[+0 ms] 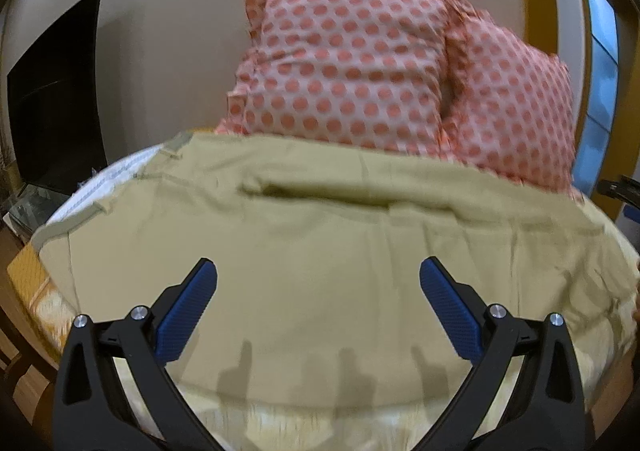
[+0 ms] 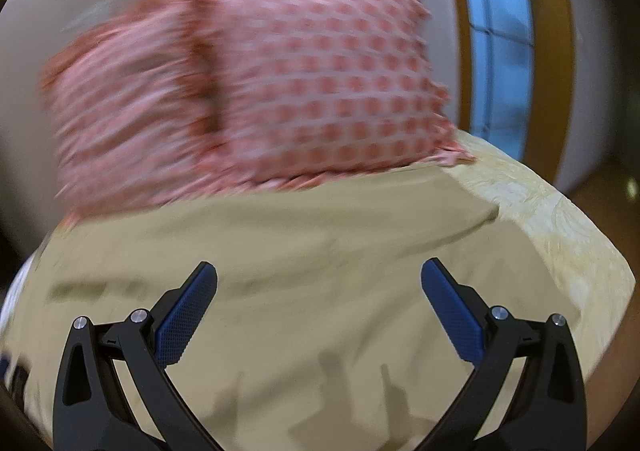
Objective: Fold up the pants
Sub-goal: 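Reach the right tool to the pants waistband and close on it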
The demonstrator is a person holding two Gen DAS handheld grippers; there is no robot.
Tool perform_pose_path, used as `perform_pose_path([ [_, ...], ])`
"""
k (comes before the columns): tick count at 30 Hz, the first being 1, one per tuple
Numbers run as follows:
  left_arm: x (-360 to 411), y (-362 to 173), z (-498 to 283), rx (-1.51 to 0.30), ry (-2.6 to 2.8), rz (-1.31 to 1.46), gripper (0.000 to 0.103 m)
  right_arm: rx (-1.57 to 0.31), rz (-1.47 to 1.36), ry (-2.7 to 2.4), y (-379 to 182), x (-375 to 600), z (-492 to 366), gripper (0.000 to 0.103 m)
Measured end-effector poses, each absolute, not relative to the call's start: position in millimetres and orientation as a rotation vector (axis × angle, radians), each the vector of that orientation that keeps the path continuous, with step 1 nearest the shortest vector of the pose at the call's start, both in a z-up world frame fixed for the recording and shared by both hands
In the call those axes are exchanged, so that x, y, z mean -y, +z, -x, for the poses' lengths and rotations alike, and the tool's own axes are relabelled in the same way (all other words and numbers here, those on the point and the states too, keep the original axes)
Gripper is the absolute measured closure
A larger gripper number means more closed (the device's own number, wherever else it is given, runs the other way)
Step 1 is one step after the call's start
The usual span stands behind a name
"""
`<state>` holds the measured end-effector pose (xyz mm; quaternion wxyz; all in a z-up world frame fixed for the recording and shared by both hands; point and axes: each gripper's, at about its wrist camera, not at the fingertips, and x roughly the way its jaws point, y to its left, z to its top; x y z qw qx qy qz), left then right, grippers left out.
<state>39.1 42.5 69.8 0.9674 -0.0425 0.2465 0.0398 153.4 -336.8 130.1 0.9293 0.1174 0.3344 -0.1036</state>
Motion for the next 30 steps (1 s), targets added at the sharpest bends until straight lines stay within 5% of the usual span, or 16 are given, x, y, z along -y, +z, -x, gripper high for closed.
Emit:
perform_pose_path([
  [2, -39.8, 75.8, -57.1, -0.501, 0.086, 0.075, 0.002, -0.75, -0.328, -0.3, 122.1, 371.3, -208.1, 0.001],
  [6, -31.7, 78.9, -87.4, -0.529, 0.095, 0.038, 0.002, -0.883, -0.5, -0.472, 84.6, 433.3, -314.8, 0.028],
  [14, -25.5, 74.4, -118.9, -0.549, 0.117, -0.034, 0.002, -0.968, -0.545, -0.765, 18.5, 484.6, -401.0, 0.03],
  [16, -25.0, 72.2, -124.7, -0.555, 0.127, -0.053, 0.002, -1.011, -0.409, -0.799, 6.3, 480.5, -416.1, 0.042],
  [22, -37.3, 70.5, -127.3, -0.565, 0.088, 0.003, 0.002, -0.902, -0.48, -0.678, -9.2, 497.0, -395.0, 0.097],
  [30, -63.1, 86.1, -109.7, -0.52, 0.06, 0.047, 0.002, -0.545, -0.76, -0.299, 32.3, 520.5, -244.3, 0.099],
])
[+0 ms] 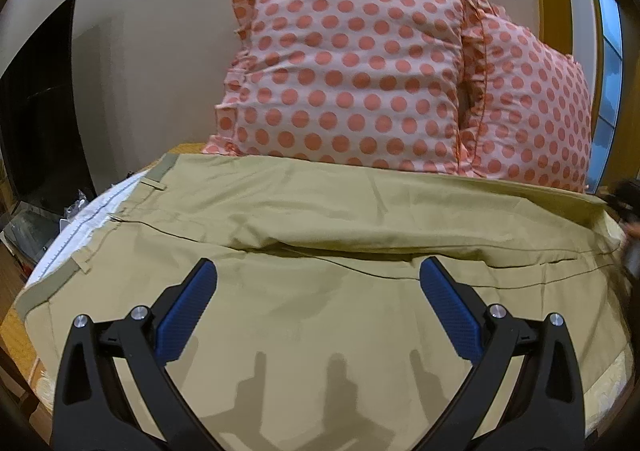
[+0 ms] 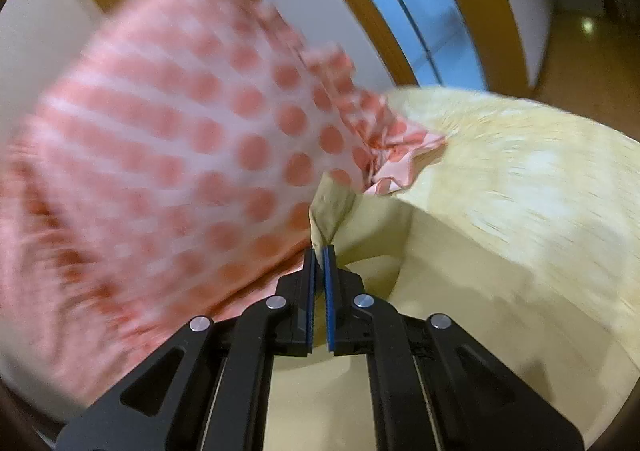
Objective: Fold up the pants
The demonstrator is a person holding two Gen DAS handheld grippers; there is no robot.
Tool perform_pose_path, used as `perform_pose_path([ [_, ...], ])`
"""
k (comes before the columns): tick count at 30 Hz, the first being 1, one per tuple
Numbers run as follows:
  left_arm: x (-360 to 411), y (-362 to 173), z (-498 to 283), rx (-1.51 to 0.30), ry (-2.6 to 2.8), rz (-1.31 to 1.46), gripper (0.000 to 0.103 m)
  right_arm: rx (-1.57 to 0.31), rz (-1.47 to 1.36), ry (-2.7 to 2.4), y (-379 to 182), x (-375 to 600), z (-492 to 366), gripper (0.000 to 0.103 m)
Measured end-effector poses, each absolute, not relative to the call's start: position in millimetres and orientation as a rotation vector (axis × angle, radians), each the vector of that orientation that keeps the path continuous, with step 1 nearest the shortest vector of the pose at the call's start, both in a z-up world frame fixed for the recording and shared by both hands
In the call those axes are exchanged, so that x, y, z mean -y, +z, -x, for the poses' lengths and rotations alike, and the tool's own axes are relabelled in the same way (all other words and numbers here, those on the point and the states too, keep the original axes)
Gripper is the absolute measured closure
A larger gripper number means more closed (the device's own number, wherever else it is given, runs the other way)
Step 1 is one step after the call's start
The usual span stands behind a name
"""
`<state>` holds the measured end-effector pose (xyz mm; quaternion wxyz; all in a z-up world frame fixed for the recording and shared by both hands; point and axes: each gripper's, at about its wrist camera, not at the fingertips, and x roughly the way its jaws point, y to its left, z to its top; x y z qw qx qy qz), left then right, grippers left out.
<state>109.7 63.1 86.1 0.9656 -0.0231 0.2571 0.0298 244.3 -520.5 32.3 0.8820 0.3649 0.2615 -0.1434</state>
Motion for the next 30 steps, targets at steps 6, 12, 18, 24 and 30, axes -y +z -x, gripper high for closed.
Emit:
perform_pose_path([
  [6, -96.0, 115.2, -116.0, -0.456, 0.039, 0.128, 0.002, -0.539, -0.914, -0.228, 17.0, 494.7, -102.1, 0.098],
  [12, -116.0, 123.4, -168.8, -0.514, -0.007, 0.197, 0.002, -0.626, -1.065, -0.215, 0.8, 494.3, -78.3, 0.044],
  [18, -131.4, 99.5, -229.5, -0.659, 0.023, 0.266, 0.002, -0.615, -1.005, -0.227, 3.9, 495.1, -81.7, 0.101],
  [24, -143.6, 74.1, -289.9, -0.787, 0.054, 0.376, 0.002, -0.488, -1.029, -0.184, 20.7, 508.4, -74.0, 0.101],
  [30, -151.0, 45.9, -348.7, -0.914, 0.112, 0.421, 0.043, -0.469, -1.022, -0.165, 27.9, 512.5, -77.6, 0.101],
])
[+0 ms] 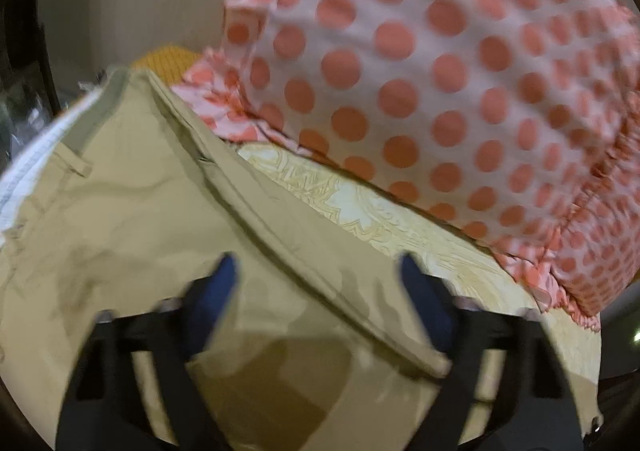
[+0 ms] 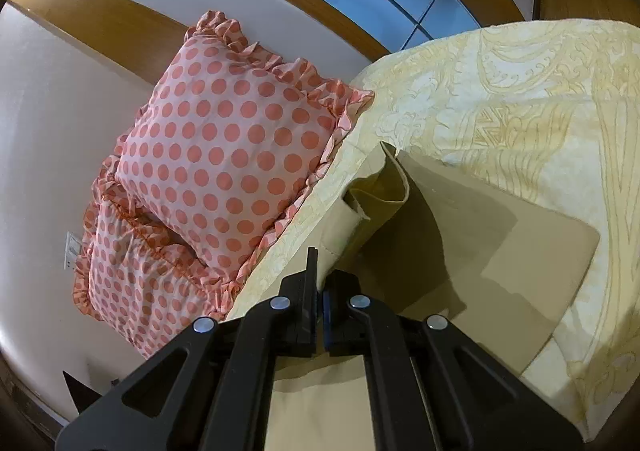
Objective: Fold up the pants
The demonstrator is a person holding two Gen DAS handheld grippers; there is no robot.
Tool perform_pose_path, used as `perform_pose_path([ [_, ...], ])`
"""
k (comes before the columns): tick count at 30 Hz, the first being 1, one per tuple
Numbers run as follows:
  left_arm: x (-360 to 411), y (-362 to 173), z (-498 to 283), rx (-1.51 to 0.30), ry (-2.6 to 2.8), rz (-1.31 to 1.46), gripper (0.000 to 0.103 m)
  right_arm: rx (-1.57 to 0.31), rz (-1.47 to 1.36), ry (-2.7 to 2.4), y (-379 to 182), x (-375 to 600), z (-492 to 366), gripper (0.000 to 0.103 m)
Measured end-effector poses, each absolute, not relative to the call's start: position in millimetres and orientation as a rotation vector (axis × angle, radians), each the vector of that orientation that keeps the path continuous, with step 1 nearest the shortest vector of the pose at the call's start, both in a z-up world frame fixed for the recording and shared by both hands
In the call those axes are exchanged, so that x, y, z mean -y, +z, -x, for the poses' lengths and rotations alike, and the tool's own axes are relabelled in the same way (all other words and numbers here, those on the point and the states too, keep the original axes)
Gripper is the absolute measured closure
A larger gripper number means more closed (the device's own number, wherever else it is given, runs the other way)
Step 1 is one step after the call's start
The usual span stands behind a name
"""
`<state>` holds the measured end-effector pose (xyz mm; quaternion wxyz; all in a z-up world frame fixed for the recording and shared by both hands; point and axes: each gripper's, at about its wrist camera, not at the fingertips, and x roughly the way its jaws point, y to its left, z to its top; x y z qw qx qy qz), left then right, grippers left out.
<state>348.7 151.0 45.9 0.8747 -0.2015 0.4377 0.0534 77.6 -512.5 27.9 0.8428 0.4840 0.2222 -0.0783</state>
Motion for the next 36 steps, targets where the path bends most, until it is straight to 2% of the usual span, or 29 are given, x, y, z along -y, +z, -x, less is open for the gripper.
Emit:
perform_pose_path([
  [1, -153.9, 38.6, -354.8, -0.937, 0.093, 0.447, 0.081, -0.465, -1.023, -0.162, 27.5, 512.8, -78.1, 0.101],
  [2, -158.1, 31.0, -357.5, -0.962, 0.072, 0.481, 0.097, -0.46, -1.019, -0.161, 29.9, 513.4, -78.4, 0.101],
  [5, -161.4, 41.7, -331.2, -0.891, 0.049, 0.486, 0.098, -0.442, -1.006, -0.161, 42.3, 512.9, -76.6, 0.101],
  [10, -165.4, 92.6, -192.8, -0.668, -0.037, 0.431, 0.098, -0.422, -0.945, -0.234, 55.4, 516.3, -49.5, 0.101],
  [13, -164.8, 91.7, -116.7, -0.635, -0.056, 0.42, 0.097, -0.433, -0.943, -0.289, 47.9, 523.9, -30.9, 0.101],
  [16, -163.5, 67.3, -58.0, -0.669, -0.036, 0.418, 0.097, -0.473, -0.905, -0.332, 40.9, 524.9, -24.2, 0.101],
  [18, -164.1, 42.5, -40.4, -0.718, -0.022, 0.441, 0.094, -0.516, -0.846, -0.365, 39.6, 521.4, -23.5, 0.099],
  [19, -165.0, 32.8, -34.3, -0.733, -0.014, 0.45, 0.092, -0.525, -0.83, -0.387, 39.6, 519.6, -20.1, 0.088],
  [20, -166.5, 23.9, -29.9, -0.744, -0.003, 0.449, 0.086, -0.527, -0.824, -0.408, 39.4, 518.9, -15.6, 0.076],
  [21, -167.5, 20.2, -25.3, -0.741, 0.008, 0.45, 0.084, -0.516, -0.82, -0.426, 39.0, 518.6, -10.7, 0.045],
  [22, -168.1, 19.1, -18.6, -0.72, 0.009, 0.456, 0.083, -0.494, -0.813, -0.456, 39.2, 518.2, -3.7, 0.034],
  [25, -168.7, 23.2, -2.0, -0.667, 0.013, 0.45, 0.069, -0.477, -0.792, -0.52, 34.3, 520.2, 7.4, 0.036],
  [26, -168.9, 26.1, 4.5, -0.646, 0.017, 0.447, 0.059, -0.489, -0.808, -0.517, 28.1, 522.3, 7.1, 0.038],
  [28, -171.6, 32.1, 16.7, -0.592, 0.074, 0.416, 0.04, -0.515, -0.838, -0.482, 17.8, 522.6, 2.4, 0.051],
  [32, -182.7, 44.6, 31.8, -0.504, 0.119, 0.405, 0.033, -0.495, -0.718, -0.457, 19.8, 501.5, -5.7, 0.053],
  [34, -193.5, 45.0, 33.6, -0.492, 0.154, 0.422, 0.031, -0.498, -0.688, -0.393, 19.0, 495.1, -11.2, 0.07],
  [35, -197.3, 43.9, 34.1, -0.495, 0.165, 0.427, 0.031, -0.511, -0.657, -0.39, 17.7, 491.8, -15.2, 0.07],
  [36, -202.6, 42.1, 34.5, -0.496, 0.171, 0.434, 0.031, -0.522, -0.623, -0.39, 15.9, 489.1, -19.0, 0.077],
])
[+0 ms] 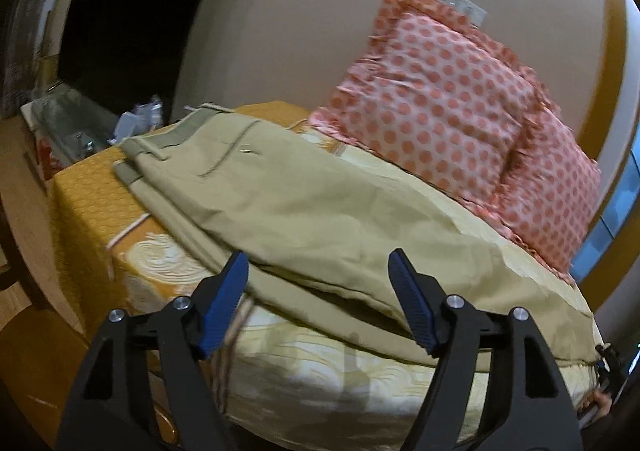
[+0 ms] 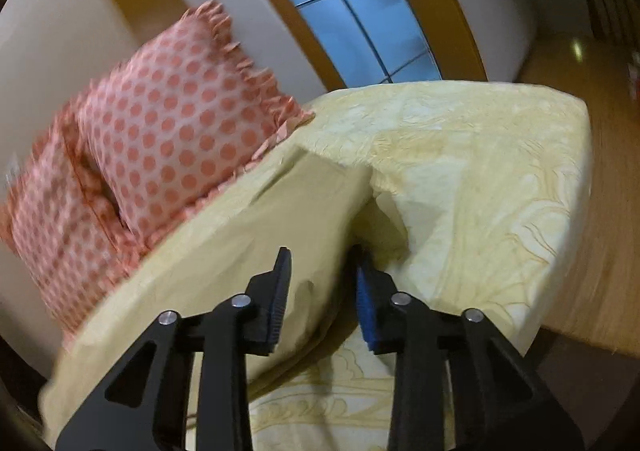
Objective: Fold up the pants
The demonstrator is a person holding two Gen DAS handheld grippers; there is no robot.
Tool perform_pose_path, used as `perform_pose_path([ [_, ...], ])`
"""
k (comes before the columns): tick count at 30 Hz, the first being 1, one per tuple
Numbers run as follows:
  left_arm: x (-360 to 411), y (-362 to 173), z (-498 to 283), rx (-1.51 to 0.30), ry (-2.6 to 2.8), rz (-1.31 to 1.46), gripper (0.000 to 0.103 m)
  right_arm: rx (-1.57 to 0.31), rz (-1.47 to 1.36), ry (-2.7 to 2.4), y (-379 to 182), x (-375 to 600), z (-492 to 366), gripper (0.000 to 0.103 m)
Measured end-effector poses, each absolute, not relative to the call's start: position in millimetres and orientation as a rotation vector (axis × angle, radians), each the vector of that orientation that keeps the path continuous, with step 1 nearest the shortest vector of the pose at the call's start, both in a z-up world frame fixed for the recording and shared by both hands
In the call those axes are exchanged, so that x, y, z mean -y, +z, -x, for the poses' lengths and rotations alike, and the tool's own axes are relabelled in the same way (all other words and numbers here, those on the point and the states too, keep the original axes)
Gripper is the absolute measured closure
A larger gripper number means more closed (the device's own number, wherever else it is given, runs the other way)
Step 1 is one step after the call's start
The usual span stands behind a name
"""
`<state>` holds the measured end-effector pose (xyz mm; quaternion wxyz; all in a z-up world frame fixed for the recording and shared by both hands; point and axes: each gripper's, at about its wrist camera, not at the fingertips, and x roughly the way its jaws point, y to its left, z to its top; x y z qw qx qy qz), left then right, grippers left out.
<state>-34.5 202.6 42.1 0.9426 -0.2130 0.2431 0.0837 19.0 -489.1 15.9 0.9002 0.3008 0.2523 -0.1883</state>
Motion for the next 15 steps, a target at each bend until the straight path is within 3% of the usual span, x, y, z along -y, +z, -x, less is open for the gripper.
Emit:
perform_pose_path([
  [1, -206.4, 40.3, 34.2, -0.498, 0.178, 0.443, 0.03, -0.536, -0.582, -0.397, 13.8, 486.6, -23.5, 0.09],
  [3, -216.4, 35.0, 33.1, -0.511, 0.192, 0.471, 0.029, -0.544, -0.595, -0.384, 12.5, 489.2, -27.2, 0.099],
  [9, -239.8, 26.1, 33.0, -0.523, 0.191, 0.553, 0.022, -0.459, -0.535, -0.158, 72.6, 442.9, -56.9, 0.1],
  [15, -254.2, 21.7, 24.7, -0.545, 0.146, 0.65, 0.015, -0.474, -0.342, 0.41, 125.2, 255.1, -106.5, 0.1],
])
